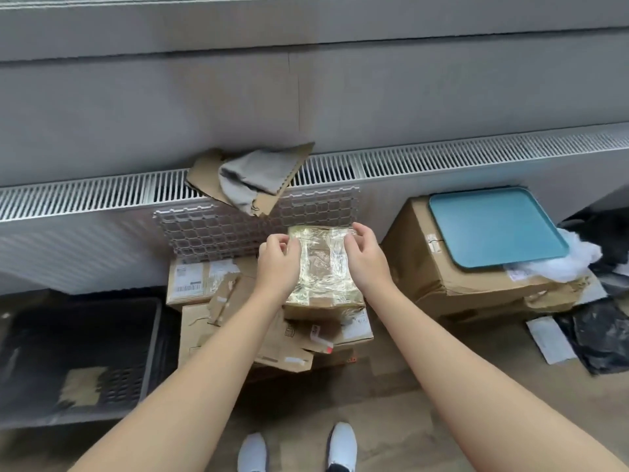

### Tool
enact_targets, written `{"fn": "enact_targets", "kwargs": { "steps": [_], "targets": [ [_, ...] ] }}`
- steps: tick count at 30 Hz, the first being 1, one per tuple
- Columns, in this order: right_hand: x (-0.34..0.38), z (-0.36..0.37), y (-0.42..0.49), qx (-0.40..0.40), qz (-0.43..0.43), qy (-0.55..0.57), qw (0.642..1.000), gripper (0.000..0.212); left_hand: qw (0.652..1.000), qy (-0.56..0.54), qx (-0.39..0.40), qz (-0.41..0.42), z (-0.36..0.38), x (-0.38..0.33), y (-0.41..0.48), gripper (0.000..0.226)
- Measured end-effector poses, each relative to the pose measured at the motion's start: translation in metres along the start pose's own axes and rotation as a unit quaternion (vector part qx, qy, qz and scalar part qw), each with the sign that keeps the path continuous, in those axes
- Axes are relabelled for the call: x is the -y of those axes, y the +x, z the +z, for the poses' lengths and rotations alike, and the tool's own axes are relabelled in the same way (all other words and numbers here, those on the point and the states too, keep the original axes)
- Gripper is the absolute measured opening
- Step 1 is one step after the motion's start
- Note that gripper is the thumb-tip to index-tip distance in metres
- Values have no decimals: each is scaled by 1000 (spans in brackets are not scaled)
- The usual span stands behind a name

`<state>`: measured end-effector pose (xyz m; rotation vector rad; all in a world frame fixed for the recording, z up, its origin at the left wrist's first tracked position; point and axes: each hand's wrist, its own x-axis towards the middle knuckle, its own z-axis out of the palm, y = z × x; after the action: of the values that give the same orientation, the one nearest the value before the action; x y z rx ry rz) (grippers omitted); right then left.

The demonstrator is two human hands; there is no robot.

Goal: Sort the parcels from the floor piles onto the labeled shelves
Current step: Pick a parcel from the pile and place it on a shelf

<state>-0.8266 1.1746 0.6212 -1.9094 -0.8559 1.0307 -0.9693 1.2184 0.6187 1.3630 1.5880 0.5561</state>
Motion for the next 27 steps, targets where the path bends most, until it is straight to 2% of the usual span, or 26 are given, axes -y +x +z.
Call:
{"fn": "enact_targets", "kwargs": {
  "steps": [6, 10, 16, 20, 22, 27],
  "targets": [
    [-54, 13, 66, 7, 19, -68, 998, 51, 994, 71, 25, -77, 27, 36, 61, 53],
    [-80, 21, 86, -9, 61, -90, 994, 57, 985, 96, 68, -124, 41, 62, 78, 58],
    [-94, 33, 96, 19, 123, -110, 986, 64, 979, 97, 86, -158, 54, 83, 87, 55],
    [-81, 27, 92, -9, 94, -127, 987, 61, 984, 55, 45, -162, 41, 84, 77, 28],
    [-69, 21, 86, -15, 75, -117, 990, 54, 987, 33, 27, -155, 32, 77, 67, 23],
    [-26, 9, 68, -27, 9, -146, 989, 39, 989, -26, 16, -142, 6, 46, 31, 46]
  ]
}}
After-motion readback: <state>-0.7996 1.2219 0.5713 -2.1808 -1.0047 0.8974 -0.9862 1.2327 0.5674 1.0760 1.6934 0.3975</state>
